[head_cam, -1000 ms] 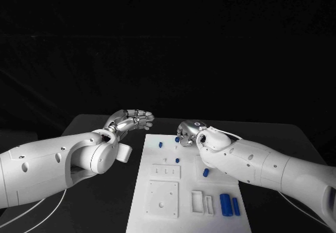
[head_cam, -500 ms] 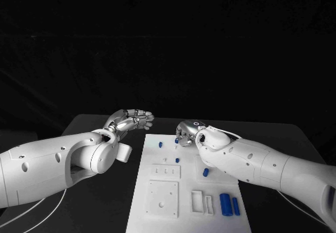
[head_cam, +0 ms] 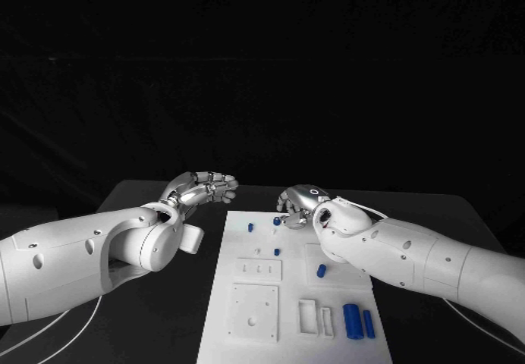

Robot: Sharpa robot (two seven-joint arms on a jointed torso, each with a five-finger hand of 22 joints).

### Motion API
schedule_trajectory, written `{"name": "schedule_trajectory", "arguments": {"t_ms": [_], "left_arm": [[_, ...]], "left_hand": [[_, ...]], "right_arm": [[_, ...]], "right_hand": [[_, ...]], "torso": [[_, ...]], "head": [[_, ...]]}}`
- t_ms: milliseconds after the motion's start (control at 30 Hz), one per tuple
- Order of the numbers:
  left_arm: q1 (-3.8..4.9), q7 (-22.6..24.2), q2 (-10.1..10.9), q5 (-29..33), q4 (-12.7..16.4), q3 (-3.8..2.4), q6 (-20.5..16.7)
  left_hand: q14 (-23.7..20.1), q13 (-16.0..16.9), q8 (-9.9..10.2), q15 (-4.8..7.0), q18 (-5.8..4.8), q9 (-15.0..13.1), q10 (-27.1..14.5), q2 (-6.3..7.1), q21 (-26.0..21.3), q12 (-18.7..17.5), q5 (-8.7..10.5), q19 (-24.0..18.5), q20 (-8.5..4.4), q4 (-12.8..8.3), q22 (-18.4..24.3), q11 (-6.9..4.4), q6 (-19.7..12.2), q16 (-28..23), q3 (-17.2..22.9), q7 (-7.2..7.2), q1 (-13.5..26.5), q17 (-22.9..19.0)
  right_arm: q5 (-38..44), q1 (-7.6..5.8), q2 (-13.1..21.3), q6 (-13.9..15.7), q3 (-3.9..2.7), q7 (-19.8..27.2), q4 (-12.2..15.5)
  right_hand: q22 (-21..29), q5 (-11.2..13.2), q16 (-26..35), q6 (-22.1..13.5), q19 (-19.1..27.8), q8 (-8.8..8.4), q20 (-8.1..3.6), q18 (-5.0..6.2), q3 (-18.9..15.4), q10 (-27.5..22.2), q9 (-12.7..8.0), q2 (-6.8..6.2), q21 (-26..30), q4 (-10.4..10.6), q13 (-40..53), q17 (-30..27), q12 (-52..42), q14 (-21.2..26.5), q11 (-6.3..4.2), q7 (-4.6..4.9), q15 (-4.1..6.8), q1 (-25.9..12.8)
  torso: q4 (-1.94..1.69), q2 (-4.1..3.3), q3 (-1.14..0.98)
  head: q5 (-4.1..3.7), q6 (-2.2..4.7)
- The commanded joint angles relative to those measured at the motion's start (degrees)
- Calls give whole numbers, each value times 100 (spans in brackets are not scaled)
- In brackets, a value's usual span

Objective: Assemble the parts on the task board

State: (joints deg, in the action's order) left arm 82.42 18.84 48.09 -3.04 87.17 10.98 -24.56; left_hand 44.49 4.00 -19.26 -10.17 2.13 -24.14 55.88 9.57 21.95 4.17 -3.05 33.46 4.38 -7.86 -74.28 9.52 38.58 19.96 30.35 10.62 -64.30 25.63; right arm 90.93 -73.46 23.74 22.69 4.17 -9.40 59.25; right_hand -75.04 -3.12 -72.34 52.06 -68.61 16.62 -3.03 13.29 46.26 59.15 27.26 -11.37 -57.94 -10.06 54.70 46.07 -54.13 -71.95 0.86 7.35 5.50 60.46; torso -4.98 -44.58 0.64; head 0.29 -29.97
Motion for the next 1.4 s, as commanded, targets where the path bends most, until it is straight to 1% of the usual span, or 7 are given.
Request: {"name": "schedule_trajectory", "arguments": {"t_ms": [33, 300, 533, 733, 867, 1067, 1400], "left_arm": [[9, 79, 9, -14, -45, -7, 159], [6, 143, -14, -100, -276, -5, 328], [3, 115, -13, -413, -459, -3, 518], [-2, 110, -5, -413, -441, 2, 587], [-6, 136, -9, -413, -436, 4, 625], [-20, 245, -27, -414, -419, 6, 782], [-29, 220, -44, -415, -387, 7, 804]], "left_hand": [[-36, -3, 13, 7, 61, 3, -32, -1, -34, -26, -7, -47, 5, -30, -10, -11, -6, -31, 3, 85, 63, 11], [81, 20, -24, 19, 38, -11, 98, -29, -32, 25, -6, -74, -7, -85, -47, -23, 55, 30, -16, 90, 87, 55], [498, 155, -172, 130, 78, -65, 733, -15, 96, 317, -6, 137, -106, -224, -125, -148, 332, 319, -95, 64, 174, 221], [660, 214, -201, 209, 90, -71, 968, -48, 171, 396, 0, 290, -174, -315, -146, -208, 425, 442, -118, 53, 224, 306], [670, 214, -193, 219, 88, -66, 969, -43, 182, 384, 2, 312, -188, -338, -148, -207, 422, 454, -122, 52, 233, 319], [565, 155, -134, 189, 55, -37, 743, 47, 168, 209, 0, 286, -186, -383, -143, -181, 343, 403, -116, 29, 288, 323], [436, 107, -98, 140, 63, -20, 582, 107, 159, 77, -4, 241, -147, -370, -153, -177, 285, 317, -41, -2, 289, 312]], "right_arm": [[-490, -71, 159, 335, -66, 437, 230], [-919, -240, 839, -76, -233, 679, 687], [-1025, -268, 1189, -540, -238, 892, 527], [-1028, -225, 1207, -694, -236, 890, 318], [-1027, -145, 1118, -728, -236, 894, 91], [-1009, 13, 952, -791, -236, 891, -219], [-915, 147, 721, -822, -235, 934, -605]], "right_hand": [[-83, 11, -18, -90, -38, -29, -17, 171, -221, 6, -13, -85, -28, -32, -13, 10, -41, -7, 41, 44, -47, -60], [-75, -218, -4, -172, -15, -72, -21, 171, -900, 3, -37, -88, -8, -177, -50, 43, -73, -18, 61, 66, -61, -215], [-95, -661, -155, -304, -35, -144, -66, 171, -1508, 68, -69, -48, -64, -465, 121, 219, -403, -34, 99, 106, -99, -288], [-99, -754, -213, -348, -37, -172, -90, 171, -1724, 58, -86, 17, -100, -602, 268, 333, -660, -15, 119, 126, -120, -275], [-99, -737, -231, -366, -44, -185, -101, 171, -1767, 56, -96, 43, -118, -622, 319, 377, -757, -21, 123, 131, -124, -236], [-100, -735, -260, -438, -64, -228, -119, 171, -1825, 71, -121, 39, -150, -623, 392, 439, -896, -32, 145, 154, -145, -218], [-99, -751, -275, -471, -72, -247, -133, 171, -1874, 55, -135, 58, -169, -623, 443, 490, -990, -34, 162, 171, -162, -219]], "torso": [[23, 17, -10], [108, 75, -43], [242, 155, -95], [297, 174, -145], [313, 178, -169], [289, 166, -164], [274, 166, -141]], "head": [[-5, 28], [7, 91], [60, 109], [104, 95], [75, 105], [-18, 95], [-41, 24]]}}
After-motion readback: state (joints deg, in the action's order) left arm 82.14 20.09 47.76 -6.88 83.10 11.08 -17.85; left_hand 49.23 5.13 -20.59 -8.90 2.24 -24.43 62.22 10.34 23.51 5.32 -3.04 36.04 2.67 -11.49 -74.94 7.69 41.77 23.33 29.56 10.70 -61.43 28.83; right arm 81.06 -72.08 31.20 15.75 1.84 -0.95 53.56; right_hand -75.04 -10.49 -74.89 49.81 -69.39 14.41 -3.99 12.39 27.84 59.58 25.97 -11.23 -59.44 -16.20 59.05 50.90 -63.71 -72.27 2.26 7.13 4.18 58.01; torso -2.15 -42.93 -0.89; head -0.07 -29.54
